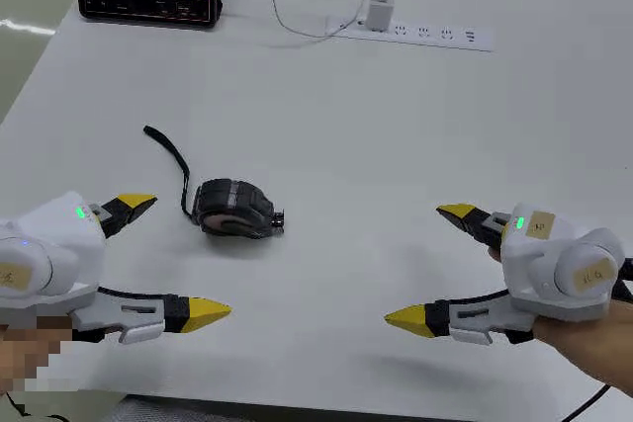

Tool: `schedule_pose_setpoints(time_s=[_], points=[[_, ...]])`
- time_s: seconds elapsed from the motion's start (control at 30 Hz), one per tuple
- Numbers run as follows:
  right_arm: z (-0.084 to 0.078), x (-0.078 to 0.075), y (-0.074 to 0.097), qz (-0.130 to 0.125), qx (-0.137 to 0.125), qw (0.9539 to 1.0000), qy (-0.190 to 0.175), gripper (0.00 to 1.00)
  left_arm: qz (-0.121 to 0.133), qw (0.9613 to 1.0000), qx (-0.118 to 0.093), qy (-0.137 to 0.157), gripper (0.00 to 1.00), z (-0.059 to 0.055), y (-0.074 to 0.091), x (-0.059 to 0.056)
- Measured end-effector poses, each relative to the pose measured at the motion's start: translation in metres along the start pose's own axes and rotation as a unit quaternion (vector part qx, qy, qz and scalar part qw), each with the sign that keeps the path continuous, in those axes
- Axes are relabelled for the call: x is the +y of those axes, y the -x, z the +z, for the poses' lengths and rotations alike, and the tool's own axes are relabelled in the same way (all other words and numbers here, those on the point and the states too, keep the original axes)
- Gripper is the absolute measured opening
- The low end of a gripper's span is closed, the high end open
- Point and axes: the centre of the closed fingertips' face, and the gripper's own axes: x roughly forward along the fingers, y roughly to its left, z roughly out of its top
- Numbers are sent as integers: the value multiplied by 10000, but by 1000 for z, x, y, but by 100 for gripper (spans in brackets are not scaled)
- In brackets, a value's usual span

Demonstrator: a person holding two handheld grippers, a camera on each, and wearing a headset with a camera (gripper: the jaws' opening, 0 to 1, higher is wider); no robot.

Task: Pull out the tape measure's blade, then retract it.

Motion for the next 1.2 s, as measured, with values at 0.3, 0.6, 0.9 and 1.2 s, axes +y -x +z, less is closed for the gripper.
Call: schedule_pose_setpoints(time_s=[0.3,0.6,0.9,1.2], points=[[7,-3,-11,157,99,9997,166,85,-64,9998,64,-171,94,5,-7,8],[11,-6,-20,328,212,9987,326,82,-180,9992,182,-294,89,5,-12,17],[13,-7,-29,476,308,9975,432,81,-275,9982,309,-436,85,10,-23,27],[16,-10,-36,582,369,9962,525,81,-377,9966,463,-568,83,11,-27,38]])
